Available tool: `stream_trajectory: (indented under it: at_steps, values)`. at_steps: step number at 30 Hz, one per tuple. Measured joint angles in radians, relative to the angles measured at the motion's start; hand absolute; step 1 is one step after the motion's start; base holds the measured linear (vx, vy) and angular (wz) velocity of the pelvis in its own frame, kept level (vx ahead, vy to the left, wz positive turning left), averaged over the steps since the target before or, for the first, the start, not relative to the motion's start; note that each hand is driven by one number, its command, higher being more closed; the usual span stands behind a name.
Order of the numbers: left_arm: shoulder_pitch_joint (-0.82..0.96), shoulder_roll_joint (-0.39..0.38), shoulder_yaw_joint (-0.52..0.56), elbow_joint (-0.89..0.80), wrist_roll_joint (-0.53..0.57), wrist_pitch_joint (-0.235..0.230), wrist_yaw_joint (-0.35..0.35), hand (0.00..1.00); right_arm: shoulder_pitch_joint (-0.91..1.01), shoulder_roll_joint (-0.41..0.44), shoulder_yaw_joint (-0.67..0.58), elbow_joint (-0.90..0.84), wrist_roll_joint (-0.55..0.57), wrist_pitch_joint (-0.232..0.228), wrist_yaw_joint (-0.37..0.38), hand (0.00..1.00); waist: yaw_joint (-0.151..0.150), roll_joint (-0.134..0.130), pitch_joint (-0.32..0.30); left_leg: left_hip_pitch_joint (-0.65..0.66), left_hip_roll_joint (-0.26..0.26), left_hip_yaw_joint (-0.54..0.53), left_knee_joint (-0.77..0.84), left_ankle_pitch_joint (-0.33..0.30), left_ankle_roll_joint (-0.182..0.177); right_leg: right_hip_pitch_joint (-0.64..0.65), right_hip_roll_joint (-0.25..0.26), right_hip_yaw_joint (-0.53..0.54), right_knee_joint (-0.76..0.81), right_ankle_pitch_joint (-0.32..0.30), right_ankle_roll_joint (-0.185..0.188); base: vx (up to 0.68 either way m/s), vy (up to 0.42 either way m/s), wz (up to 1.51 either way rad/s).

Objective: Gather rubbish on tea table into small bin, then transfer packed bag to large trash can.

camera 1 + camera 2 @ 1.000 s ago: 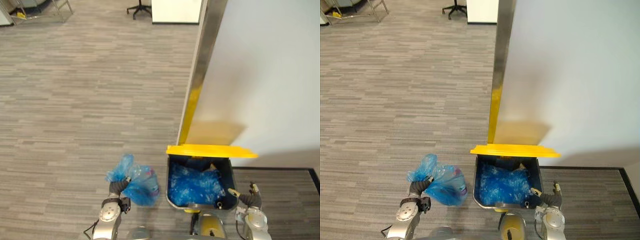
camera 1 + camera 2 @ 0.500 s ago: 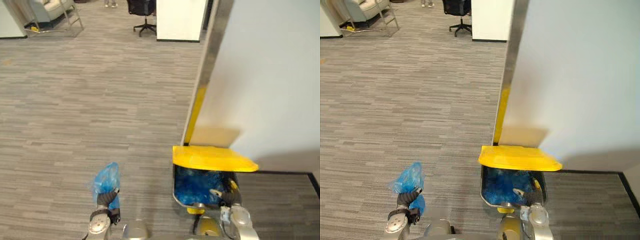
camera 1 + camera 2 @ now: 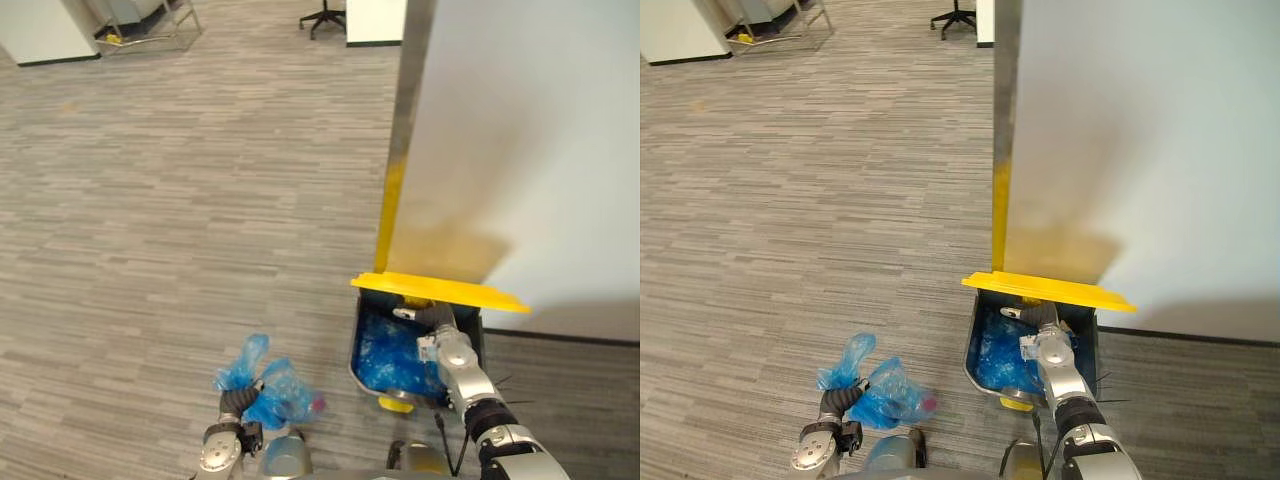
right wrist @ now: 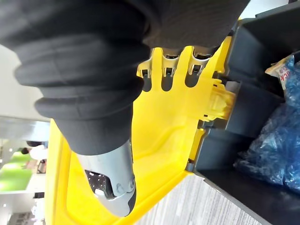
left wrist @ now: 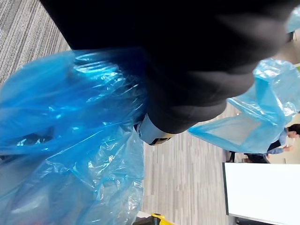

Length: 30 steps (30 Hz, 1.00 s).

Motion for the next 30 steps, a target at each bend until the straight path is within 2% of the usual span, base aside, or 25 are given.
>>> stream_trajectory:
  at_steps: [4,7,9,11,14,19,21,22,26,27,30]
  values:
    - [0.015,0.002,-0.051,-0.065,-0.006,-0.001,-0.016,1.00,-0.045,-0.023,0.003,0.001,-0.002,0.002,0.000,0.00,-0.005,0.011,0.008,0.010,-0.008,-0.005,-0.048,0.036,0.009,0.023,0.003,-0.016,-0.058,0.040,0.004,-0.07,0.032,0.11]
    - [0.019,0.007,-0.105,-0.145,-0.023,-0.003,-0.030,1.00,-0.094,-0.047,0.019,0.001,-0.002,0.003,0.000,0.00,-0.020,0.024,0.021,0.009,-0.011,-0.006,-0.087,0.047,0.014,0.018,0.005,-0.022,-0.087,0.060,0.007,-0.13,0.058,0.09]
    - [0.003,0.020,-0.153,-0.195,-0.041,-0.004,-0.033,1.00,-0.156,-0.064,0.029,0.001,-0.002,0.003,-0.001,0.00,-0.023,0.031,0.041,-0.009,-0.014,-0.001,-0.101,0.045,0.016,-0.014,0.003,-0.014,-0.086,0.065,0.011,-0.20,0.087,-0.08]
    - [-0.062,0.052,-0.208,-0.243,-0.079,-0.005,-0.032,1.00,-0.232,-0.094,0.070,0.001,-0.002,0.003,-0.014,0.00,-0.022,0.030,0.074,-0.044,-0.015,0.008,-0.102,0.046,0.028,-0.054,0.001,0.003,-0.088,0.096,0.017,-0.19,0.053,-0.13]
    - [-0.115,0.067,-0.260,-0.296,-0.097,-0.012,-0.031,1.00,-0.282,-0.119,0.102,0.002,-0.002,0.004,-0.017,0.00,-0.026,0.033,0.079,-0.072,-0.027,0.009,-0.118,0.066,0.039,-0.091,-0.008,0.007,-0.092,0.119,0.022,-0.09,0.046,-0.03]
    - [-0.357,0.071,-0.392,-0.359,-0.137,-0.061,-0.025,1.00,-0.471,-0.181,0.141,0.060,-0.005,0.005,-0.028,0.00,-0.039,0.036,0.135,-0.138,-0.043,0.029,-0.126,0.103,0.055,-0.170,-0.019,0.027,-0.093,0.168,0.024,-0.07,0.050,-0.09]
    - [-0.460,0.067,-0.429,-0.359,-0.137,-0.063,-0.013,1.00,-0.555,-0.193,0.173,0.077,-0.012,0.007,-0.034,0.00,-0.060,0.035,0.159,-0.168,-0.046,0.041,-0.126,0.118,0.062,-0.207,-0.022,0.035,-0.094,0.188,0.024,-0.05,0.029,-0.15]
    - [-0.539,0.057,-0.459,-0.358,-0.137,-0.064,0.000,1.00,-0.607,-0.207,0.191,0.077,-0.014,0.007,-0.034,0.00,-0.081,0.037,0.196,-0.173,-0.050,0.048,-0.127,0.122,0.063,-0.215,-0.027,0.040,-0.095,0.195,0.026,-0.05,0.027,-0.12]
    - [-0.675,0.021,-0.492,-0.336,-0.136,-0.065,0.033,1.00,-0.680,-0.236,0.221,0.086,-0.050,0.018,-0.034,0.00,-0.096,0.037,0.216,-0.206,-0.060,0.072,-0.127,0.125,0.066,-0.261,-0.026,0.067,-0.104,0.216,0.026,0.00,0.020,-0.21]
    - [-0.721,0.015,-0.495,-0.319,-0.136,-0.072,0.043,1.00,-0.719,-0.238,0.230,0.108,-0.063,0.026,-0.034,0.00,-0.108,0.035,0.227,-0.212,-0.060,0.079,-0.127,0.125,0.066,-0.268,-0.024,0.074,-0.112,0.224,0.026,0.02,0.021,-0.21]
    - [-0.828,-0.002,-0.505,-0.246,-0.135,-0.072,0.063,1.00,-0.801,-0.264,0.257,0.152,-0.095,0.040,-0.034,0.00,-0.116,0.038,0.238,-0.234,-0.062,0.108,-0.129,0.125,0.066,-0.301,-0.021,0.103,-0.129,0.246,0.027,0.01,0.007,-0.26]
